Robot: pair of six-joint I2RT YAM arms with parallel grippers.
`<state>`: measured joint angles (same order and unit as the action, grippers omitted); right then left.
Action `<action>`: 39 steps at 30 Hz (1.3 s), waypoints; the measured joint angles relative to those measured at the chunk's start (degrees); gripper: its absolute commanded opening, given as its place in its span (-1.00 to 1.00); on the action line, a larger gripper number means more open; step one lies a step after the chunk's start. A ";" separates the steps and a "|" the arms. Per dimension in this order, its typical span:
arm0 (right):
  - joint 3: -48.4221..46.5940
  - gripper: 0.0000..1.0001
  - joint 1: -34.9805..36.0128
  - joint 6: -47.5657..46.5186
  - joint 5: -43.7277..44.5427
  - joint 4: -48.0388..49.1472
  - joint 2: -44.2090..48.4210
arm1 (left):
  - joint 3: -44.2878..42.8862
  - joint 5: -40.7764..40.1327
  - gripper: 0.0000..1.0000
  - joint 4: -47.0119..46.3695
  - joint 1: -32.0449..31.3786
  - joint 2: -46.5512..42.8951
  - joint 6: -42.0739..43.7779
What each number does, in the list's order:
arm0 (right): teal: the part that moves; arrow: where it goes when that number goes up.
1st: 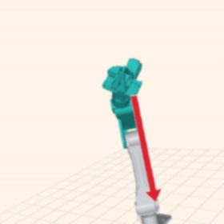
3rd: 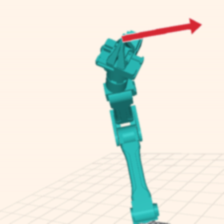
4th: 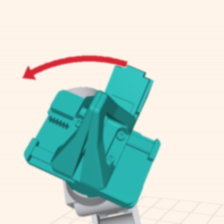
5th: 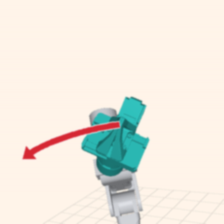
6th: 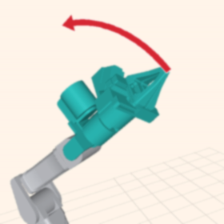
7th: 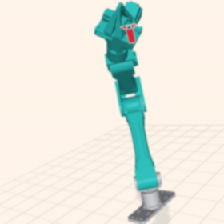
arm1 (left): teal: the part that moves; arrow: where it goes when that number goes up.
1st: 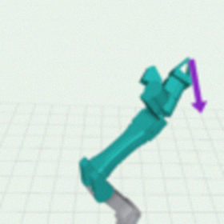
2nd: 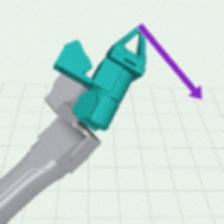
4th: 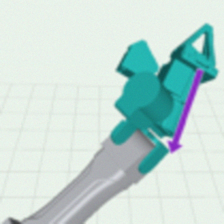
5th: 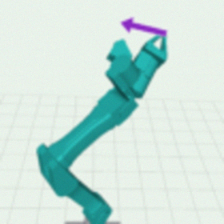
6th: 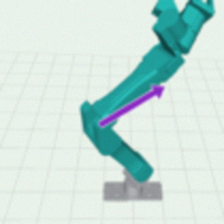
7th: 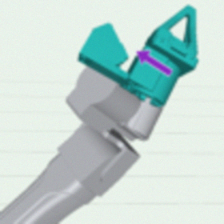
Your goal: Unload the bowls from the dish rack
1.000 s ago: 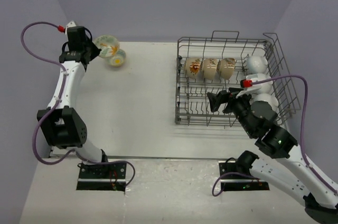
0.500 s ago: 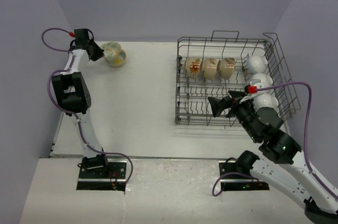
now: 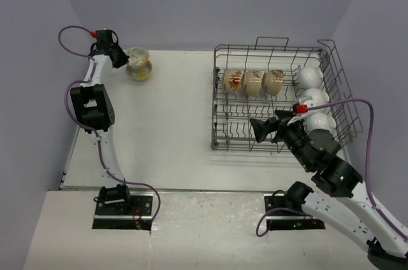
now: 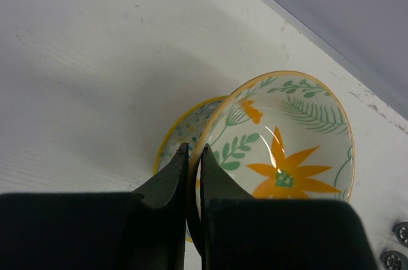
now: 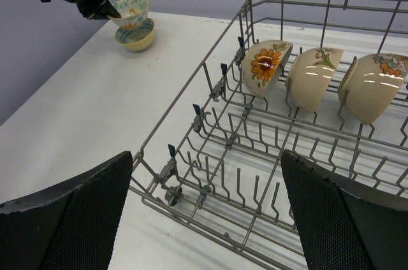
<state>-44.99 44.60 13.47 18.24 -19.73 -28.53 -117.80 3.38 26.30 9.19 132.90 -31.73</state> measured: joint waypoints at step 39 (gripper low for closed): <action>0.39 0.98 0.00 -0.55 -1.40 0.17 1.22 | 1.90 -2.14 -0.35 3.10 -1.18 0.48 1.29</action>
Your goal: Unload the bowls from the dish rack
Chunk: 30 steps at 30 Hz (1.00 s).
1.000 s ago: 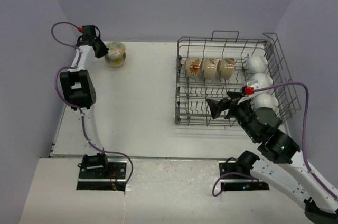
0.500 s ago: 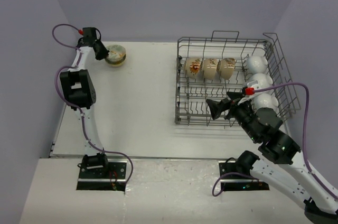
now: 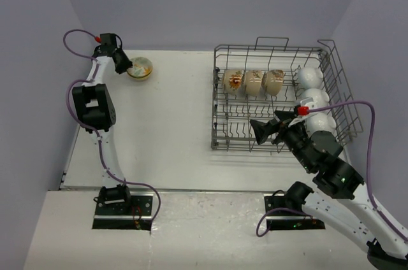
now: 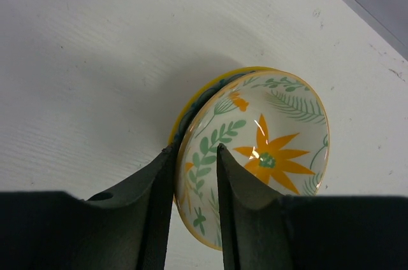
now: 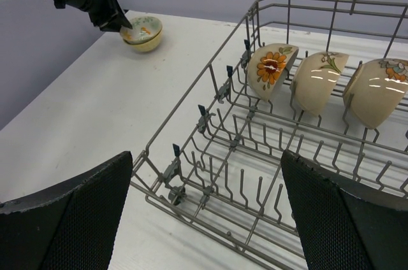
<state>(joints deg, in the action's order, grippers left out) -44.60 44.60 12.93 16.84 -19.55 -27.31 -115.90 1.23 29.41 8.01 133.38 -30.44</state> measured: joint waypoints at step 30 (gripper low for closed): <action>0.17 0.98 -1.64 0.63 -0.42 0.37 -5.14 | -1.64 -4.13 1.00 9.31 0.63 -3.65 -0.33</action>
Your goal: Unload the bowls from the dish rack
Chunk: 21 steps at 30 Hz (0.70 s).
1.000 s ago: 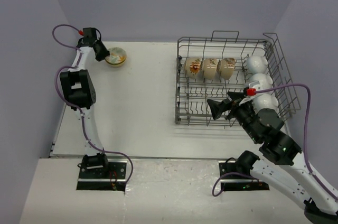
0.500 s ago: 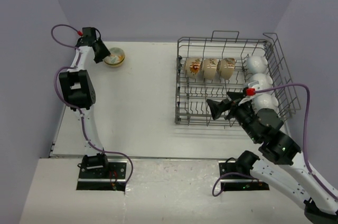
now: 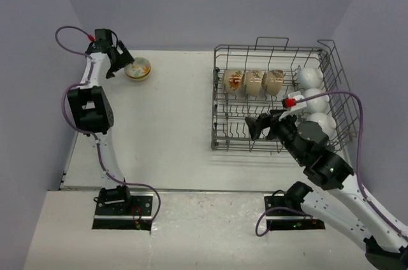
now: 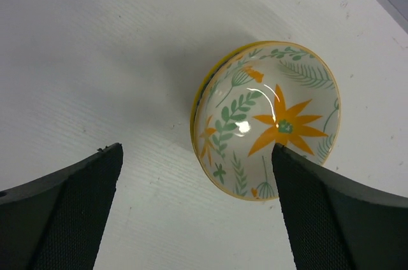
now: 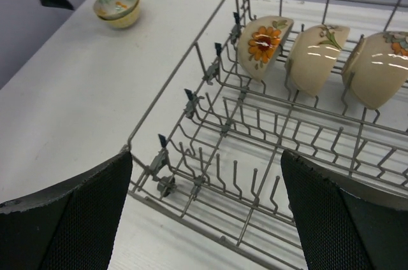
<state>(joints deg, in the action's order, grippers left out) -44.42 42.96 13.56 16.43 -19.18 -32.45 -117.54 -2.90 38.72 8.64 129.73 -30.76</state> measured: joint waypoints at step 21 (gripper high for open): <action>-7.91 0.98 -21.20 9.27 -13.27 -1.66 -18.25 | 50.88 4.44 1.00 -9.46 -1.95 -72.70 1.64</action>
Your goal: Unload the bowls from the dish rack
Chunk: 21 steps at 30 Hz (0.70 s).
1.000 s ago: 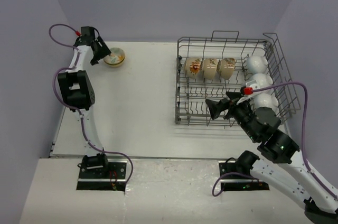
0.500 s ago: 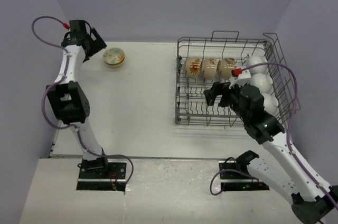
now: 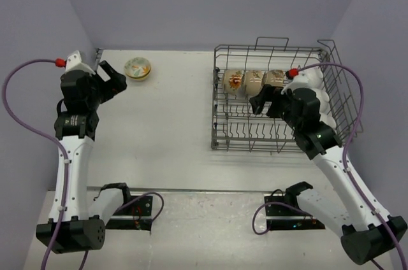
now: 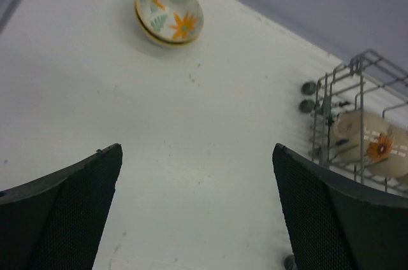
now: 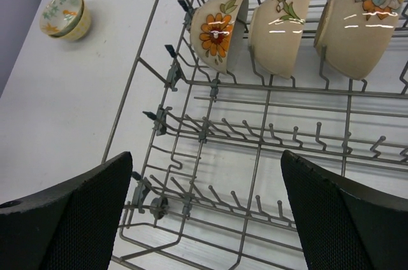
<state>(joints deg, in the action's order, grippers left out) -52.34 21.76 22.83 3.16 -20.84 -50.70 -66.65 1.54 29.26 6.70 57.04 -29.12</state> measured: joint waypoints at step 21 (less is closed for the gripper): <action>-13.88 0.80 -28.57 -5.07 -23.21 0.59 -24.76 | 21.49 5.75 1.00 -2.08 -10.99 -12.52 7.74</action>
<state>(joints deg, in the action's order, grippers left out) -66.22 -6.81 17.76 -20.05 -20.25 -75.46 -45.17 7.29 27.18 -4.29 44.51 -21.39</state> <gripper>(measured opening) 0.922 0.997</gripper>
